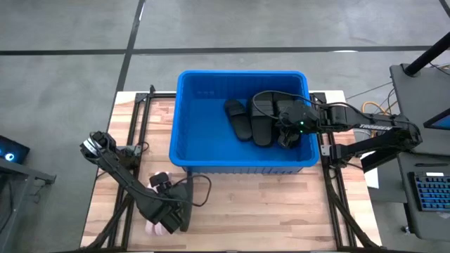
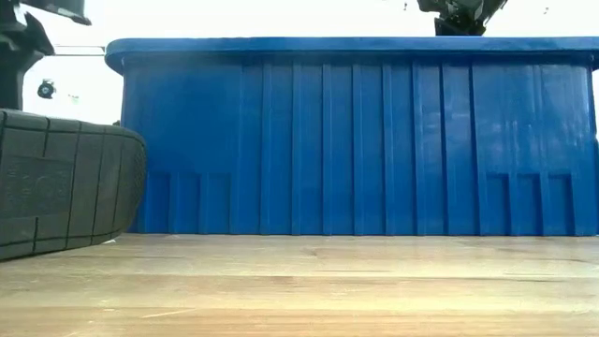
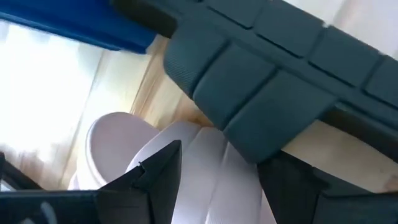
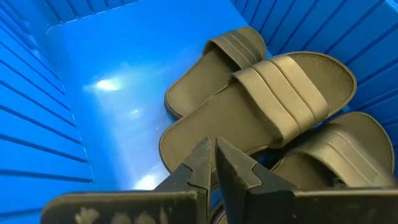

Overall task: Pick and place slides into bin
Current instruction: Put the black slide into the bin

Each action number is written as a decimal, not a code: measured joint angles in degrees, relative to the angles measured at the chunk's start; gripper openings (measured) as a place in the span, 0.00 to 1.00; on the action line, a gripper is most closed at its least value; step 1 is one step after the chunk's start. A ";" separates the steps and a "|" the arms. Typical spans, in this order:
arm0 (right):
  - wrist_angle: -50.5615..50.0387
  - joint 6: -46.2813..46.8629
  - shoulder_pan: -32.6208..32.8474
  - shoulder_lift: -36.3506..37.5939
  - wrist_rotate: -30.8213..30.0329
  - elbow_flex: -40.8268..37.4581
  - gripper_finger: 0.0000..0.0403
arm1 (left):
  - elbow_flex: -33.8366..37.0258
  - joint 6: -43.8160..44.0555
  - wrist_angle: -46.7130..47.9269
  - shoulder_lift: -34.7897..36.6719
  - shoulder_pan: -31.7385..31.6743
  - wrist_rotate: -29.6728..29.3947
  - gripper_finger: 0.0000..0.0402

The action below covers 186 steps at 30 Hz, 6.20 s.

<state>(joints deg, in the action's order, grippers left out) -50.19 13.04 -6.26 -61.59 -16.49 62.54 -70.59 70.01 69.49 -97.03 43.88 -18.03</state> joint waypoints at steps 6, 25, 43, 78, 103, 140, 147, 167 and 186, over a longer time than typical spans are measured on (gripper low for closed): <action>-0.02 0.00 0.00 0.01 0.00 0.00 0.03 | 0.06 1.69 -0.70 0.00 -0.15 -3.84 0.47; 0.23 0.01 0.00 0.01 -0.02 0.00 0.03 | 3.99 1.08 -10.74 0.00 -0.41 -11.85 0.24; 1.61 -0.12 0.00 0.01 0.00 0.00 0.03 | -3.94 -14.00 -24.14 4.51 -3.04 -11.05 0.00; 2.96 0.26 -0.02 0.01 0.00 0.02 0.03 | -17.11 -56.34 -47.54 8.12 -37.13 -63.82 0.00; 16.58 10.34 -0.15 11.92 -25.75 0.09 0.03 | -18.48 -50.79 -28.44 -2.29 -57.29 -27.20 0.00; 23.98 9.44 -0.13 10.63 -23.23 0.04 0.03 | -32.87 -60.06 -26.61 -20.44 -61.68 -26.05 0.00; 23.85 9.00 -0.13 10.59 -22.35 0.04 0.03 | -32.15 -57.53 -20.09 -17.33 -61.50 -27.52 0.00; 23.43 6.24 -0.13 10.55 -22.09 0.04 0.03 | -26.04 -38.84 -1.52 -16.92 -61.73 -21.52 0.00; 23.65 6.21 -0.13 10.50 -20.22 0.76 0.03 | -21.29 -38.68 -11.94 -23.52 -62.84 -21.94 0.00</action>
<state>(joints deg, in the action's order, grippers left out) -26.55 19.25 -6.39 -51.09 -36.71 63.30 -91.88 31.33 57.54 -120.55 -18.96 -39.97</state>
